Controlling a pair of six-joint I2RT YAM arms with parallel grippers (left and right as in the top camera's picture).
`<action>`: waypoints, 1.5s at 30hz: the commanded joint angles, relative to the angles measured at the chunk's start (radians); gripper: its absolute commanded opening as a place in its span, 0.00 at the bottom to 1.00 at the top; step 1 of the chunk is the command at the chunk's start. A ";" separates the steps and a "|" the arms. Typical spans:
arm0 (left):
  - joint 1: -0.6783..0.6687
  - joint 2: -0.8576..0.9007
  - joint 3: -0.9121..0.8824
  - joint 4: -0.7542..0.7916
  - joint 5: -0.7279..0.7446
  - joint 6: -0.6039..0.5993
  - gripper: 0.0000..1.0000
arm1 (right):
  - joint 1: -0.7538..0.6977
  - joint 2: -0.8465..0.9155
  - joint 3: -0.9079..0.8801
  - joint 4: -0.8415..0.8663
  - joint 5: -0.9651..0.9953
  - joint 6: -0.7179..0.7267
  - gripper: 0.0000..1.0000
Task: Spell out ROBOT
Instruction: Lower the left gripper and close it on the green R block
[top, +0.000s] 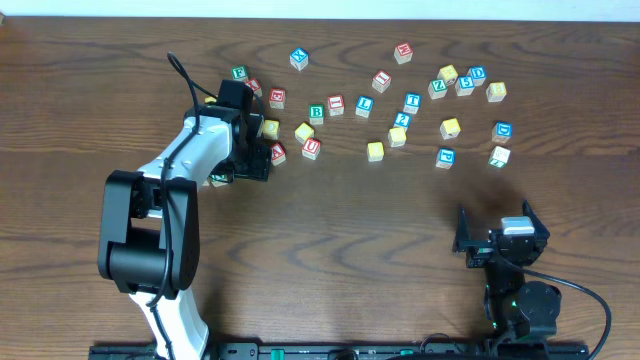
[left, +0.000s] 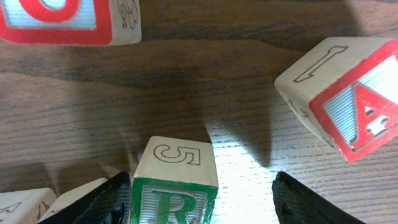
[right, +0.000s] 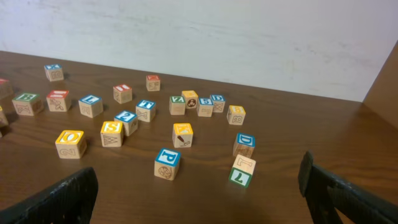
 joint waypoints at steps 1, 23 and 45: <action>0.006 0.006 -0.004 0.008 -0.013 0.010 0.71 | 0.003 -0.002 -0.002 -0.004 -0.002 -0.010 0.99; 0.006 0.006 -0.004 0.018 -0.013 0.032 0.41 | 0.003 -0.002 -0.002 -0.004 -0.002 -0.010 0.99; 0.005 -0.083 0.000 -0.014 -0.017 0.039 0.24 | 0.003 -0.002 -0.002 -0.004 -0.002 -0.010 0.99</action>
